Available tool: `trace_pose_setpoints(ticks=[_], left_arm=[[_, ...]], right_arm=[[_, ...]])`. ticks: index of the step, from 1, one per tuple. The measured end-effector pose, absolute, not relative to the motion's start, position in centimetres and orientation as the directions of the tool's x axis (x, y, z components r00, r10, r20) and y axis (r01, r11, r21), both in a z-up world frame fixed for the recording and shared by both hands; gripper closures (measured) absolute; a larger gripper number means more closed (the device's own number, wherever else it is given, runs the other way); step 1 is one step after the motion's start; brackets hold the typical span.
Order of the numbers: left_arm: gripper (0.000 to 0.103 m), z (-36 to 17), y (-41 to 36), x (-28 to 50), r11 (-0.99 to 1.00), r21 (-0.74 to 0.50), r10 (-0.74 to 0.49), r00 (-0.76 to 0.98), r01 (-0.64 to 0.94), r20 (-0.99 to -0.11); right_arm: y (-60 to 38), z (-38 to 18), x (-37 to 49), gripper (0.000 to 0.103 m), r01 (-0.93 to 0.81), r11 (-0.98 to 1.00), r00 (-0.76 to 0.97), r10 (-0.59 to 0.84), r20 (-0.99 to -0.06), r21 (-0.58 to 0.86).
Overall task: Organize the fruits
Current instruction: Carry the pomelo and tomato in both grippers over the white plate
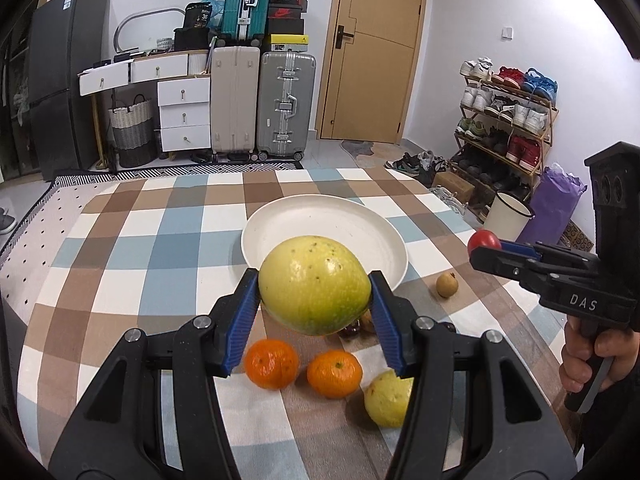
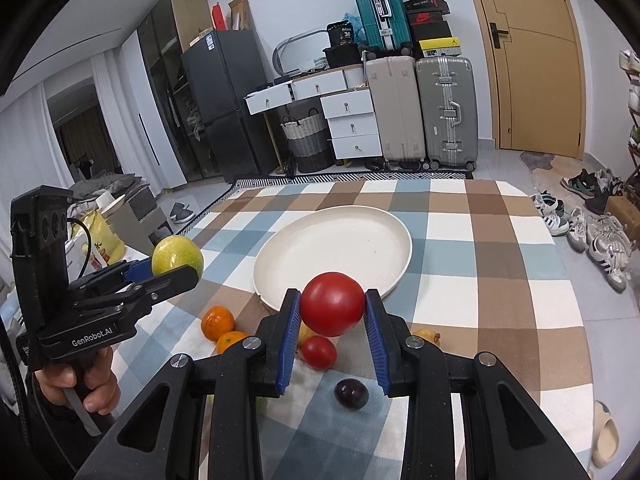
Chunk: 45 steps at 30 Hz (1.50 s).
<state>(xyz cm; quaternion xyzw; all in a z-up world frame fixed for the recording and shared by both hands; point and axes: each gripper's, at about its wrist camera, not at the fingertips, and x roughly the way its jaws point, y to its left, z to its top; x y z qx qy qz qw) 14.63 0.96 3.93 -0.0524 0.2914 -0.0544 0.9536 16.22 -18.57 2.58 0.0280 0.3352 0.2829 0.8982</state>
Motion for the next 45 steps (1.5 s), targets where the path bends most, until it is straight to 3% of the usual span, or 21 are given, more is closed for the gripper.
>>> trace_pose_setpoints(ticks=[25,45], left_arm=[[0.052,0.2,0.7,23.6,0.991,-0.113,-0.122,0.809,0.069,-0.575],[0.051,-1.9,0.3,24.7,0.991,-0.113,-0.129,0.783,0.075,-0.609]], right_arm=[[-15.8,0.1,21.9,0.071,-0.503,0.829,0.582,0.534,-0.613,0.244],[-14.4,-2.6,24.0,0.071,-0.511,0.817,0.527,0.544,-0.653,0.269]])
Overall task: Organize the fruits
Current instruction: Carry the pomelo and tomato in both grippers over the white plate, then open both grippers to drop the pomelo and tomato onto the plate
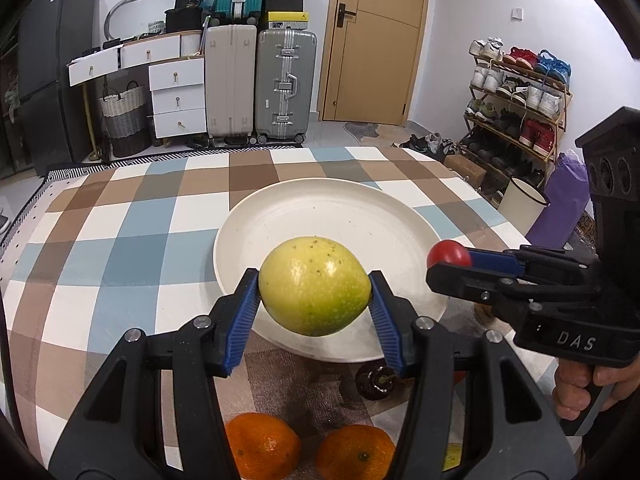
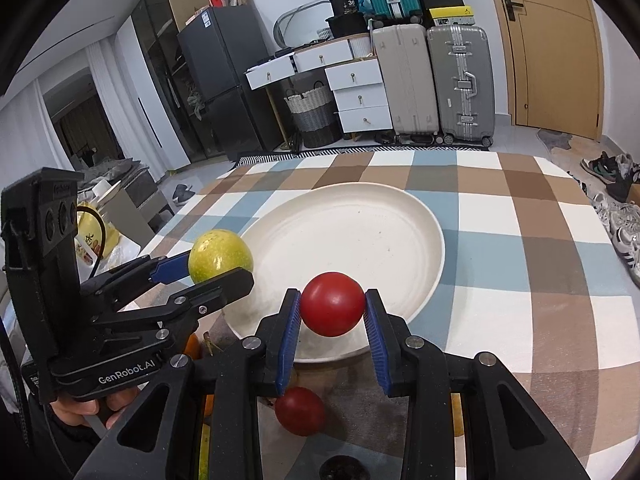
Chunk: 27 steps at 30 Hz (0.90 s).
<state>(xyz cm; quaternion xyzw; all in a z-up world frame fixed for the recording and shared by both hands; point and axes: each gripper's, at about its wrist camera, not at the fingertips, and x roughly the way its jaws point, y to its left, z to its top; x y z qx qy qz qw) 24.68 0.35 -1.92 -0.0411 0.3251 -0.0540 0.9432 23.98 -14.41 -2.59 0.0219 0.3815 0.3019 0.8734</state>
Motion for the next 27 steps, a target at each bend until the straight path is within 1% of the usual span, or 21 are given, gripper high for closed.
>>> trace_pose_setpoints(ticks=[12,16,18,20,21,22,23,24,25,27], left_arm=[[0.051,-2.9,0.6,25.3,0.993,-0.104,-0.109,0.768,0.055,-0.631],[0.051,-2.7,0.9,24.8,0.993,-0.107,-0.103,0.777,0.046,-0.621],[0.050,-2.3,1.3,24.5,0.993,-0.113,-0.103,0.786,0.043,-0.610],[0.040,-1.9,1.5,24.1,0.993,-0.114,-0.099,0.790,0.037,-0.606],[0.033,-1.8,1.6,23.9,0.993,-0.112,-0.090,0.795,0.027,-0.600],[0.029,-1.6,1.9,23.6,0.994,-0.113,-0.080,0.801,0.016,-0.593],[0.026,-1.5,2.1,23.4,0.993,-0.115,-0.076,0.804,0.010,-0.590],[0.022,-1.3,2.2,23.2,0.993,-0.118,-0.074,0.805,0.005,-0.588],[0.021,-1.2,2.4,22.9,0.993,-0.121,-0.072,0.808,0.002,-0.585],[0.020,-0.8,2.5,22.5,0.993,-0.119,-0.067,0.813,-0.002,-0.578]], right_arm=[[-14.0,-3.1,24.2,0.071,-0.511,0.819,0.520,0.536,-0.665,0.260],[-14.2,-2.9,24.0,0.067,-0.506,0.823,0.529,0.533,-0.660,0.258],[-14.4,-2.7,23.8,0.062,-0.506,0.826,0.539,0.529,-0.656,0.250],[-14.6,-2.4,23.6,0.059,-0.502,0.831,0.554,0.522,-0.648,0.240],[-14.8,-2.3,23.5,0.054,-0.502,0.831,0.557,0.523,-0.645,0.239],[-15.0,-2.2,23.4,0.052,-0.501,0.832,0.561,0.522,-0.643,0.238],[-15.1,-2.1,23.2,0.048,-0.499,0.835,0.567,0.516,-0.642,0.231],[-15.2,-2.0,23.1,0.042,-0.499,0.838,0.572,0.509,-0.643,0.220],[-15.3,-1.9,23.0,0.038,-0.498,0.841,0.579,0.504,-0.641,0.212],[-15.7,-1.7,22.6,0.021,-0.497,0.842,0.591,0.504,-0.630,0.208]])
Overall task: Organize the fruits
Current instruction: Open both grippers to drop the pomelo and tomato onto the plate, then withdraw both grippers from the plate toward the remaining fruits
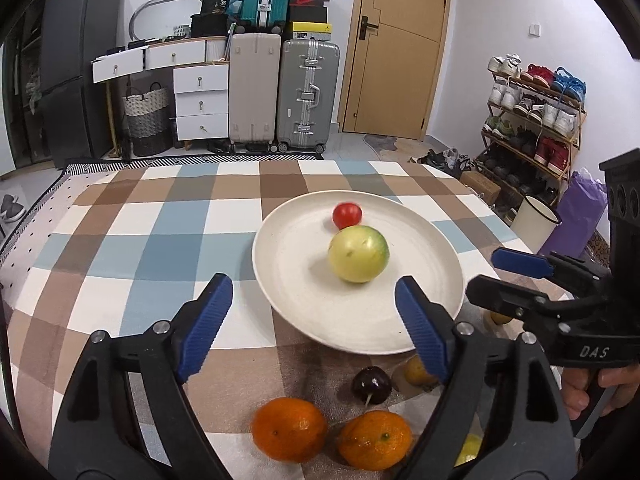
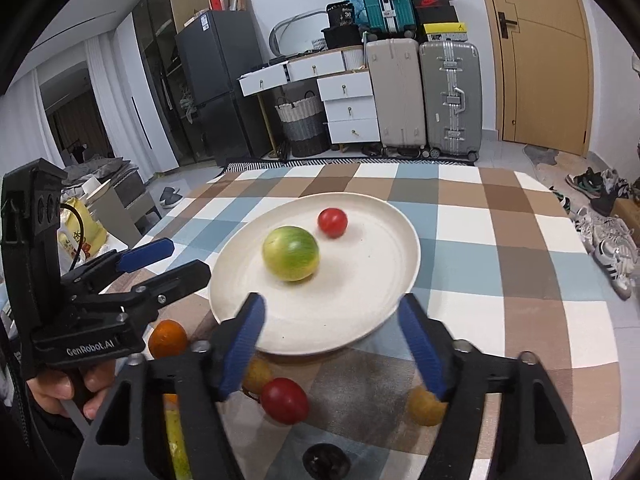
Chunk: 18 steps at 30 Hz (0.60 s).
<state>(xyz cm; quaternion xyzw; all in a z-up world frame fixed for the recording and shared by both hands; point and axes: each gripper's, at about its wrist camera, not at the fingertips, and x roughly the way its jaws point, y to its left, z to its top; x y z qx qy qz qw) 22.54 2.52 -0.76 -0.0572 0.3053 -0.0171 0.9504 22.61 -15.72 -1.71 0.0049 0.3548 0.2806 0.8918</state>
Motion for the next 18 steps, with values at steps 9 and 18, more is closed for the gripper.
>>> trace_pose_setpoints(ticks=[9,18], left_arm=[[0.001,-0.7,2.4,20.2,0.997,-0.070,-0.021,0.819,-0.024,-0.573],[0.001,-0.6,2.5,19.1,0.996,-0.080,-0.026,0.817,-0.025,-0.575]], right_arm=[[-16.7,-1.2,21.7,0.001,-0.466,0.867,0.635,0.468,-0.614,0.178],[-16.5,-1.4,20.8,0.001,-0.480,0.863,0.622,0.463,-0.631,0.160]])
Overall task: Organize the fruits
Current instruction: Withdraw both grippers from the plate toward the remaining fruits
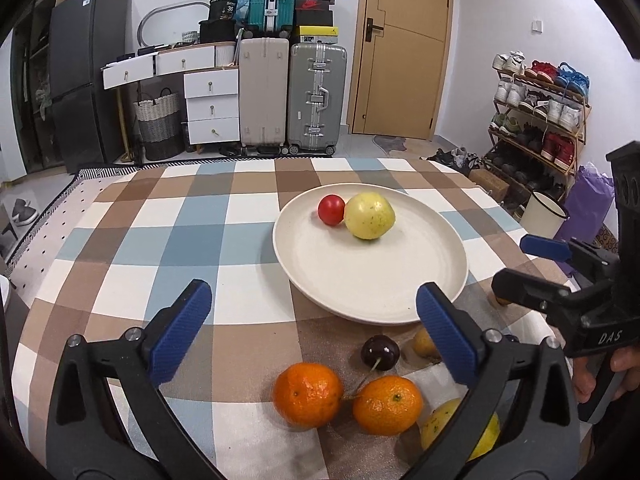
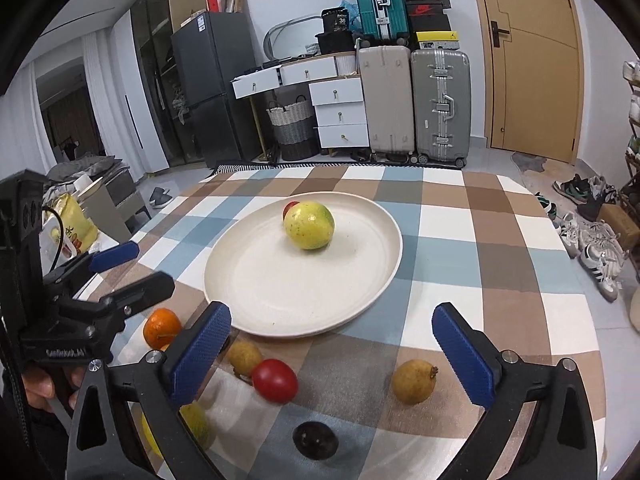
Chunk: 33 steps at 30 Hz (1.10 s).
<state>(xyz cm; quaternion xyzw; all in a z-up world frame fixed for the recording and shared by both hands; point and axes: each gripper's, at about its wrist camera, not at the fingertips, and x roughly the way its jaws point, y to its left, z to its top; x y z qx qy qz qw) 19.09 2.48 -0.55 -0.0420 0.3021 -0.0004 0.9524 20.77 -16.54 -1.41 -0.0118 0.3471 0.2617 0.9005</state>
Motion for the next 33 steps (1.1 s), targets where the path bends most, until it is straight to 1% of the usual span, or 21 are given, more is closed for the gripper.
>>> trace_pose_setpoints(ticks=[5,8,13,21,25,28,30,32,33], left_arm=[[0.001,0.0,2.1,18.7,0.998,-0.062,-0.022,0.823,-0.016,-0.568],[0.001,-0.3,2.0,18.1,0.997,-0.074,-0.037,0.810,-0.008,-0.585],[0.001,-0.6,2.0,16.8,0.998,-0.069,-0.041,0.807,0.000,-0.589],[0.001,-1.9,2.7,16.0,0.996,-0.085,-0.055,0.776,0.002,-0.628],[0.001,-2.2,3.0,16.2,0.997,-0.070,-0.036,0.770,-0.011,-0.638],[0.001,-2.7,3.2,16.6,0.998,-0.062,-0.021,0.749,-0.027,-0.662],[0.001,-3.0,3.3,16.8,0.997,-0.066,-0.024,0.737,-0.028,-0.675],[0.001,-3.3,3.5,17.0,0.997,-0.072,-0.026,0.730,-0.032,-0.683],[0.001,-3.4,3.6,17.1,0.996,-0.079,-0.030,0.726,-0.033,-0.687]], right_arm=[[-17.1,-1.5,20.0,0.001,-0.482,0.862,0.617,0.463,-0.636,0.159],[-17.5,-1.6,19.8,0.001,-0.484,0.861,0.608,0.460,-0.647,0.158],[-18.4,-2.1,19.1,0.001,-0.475,0.866,0.597,0.448,-0.666,0.156],[-19.5,-3.3,19.0,0.001,-0.480,0.857,0.541,0.459,-0.705,0.190],[-19.1,-3.3,18.6,0.001,-0.510,0.838,0.523,0.479,-0.705,0.192],[-18.6,-3.4,18.1,0.002,-0.535,0.828,0.513,0.477,-0.714,0.169],[-18.2,-3.6,18.1,0.011,-0.545,0.821,0.499,0.479,-0.722,0.168],[-18.0,-3.9,18.2,0.016,-0.548,0.820,0.483,0.473,-0.736,0.167],[-17.9,-4.1,18.2,0.016,-0.549,0.819,0.477,0.469,-0.743,0.165]])
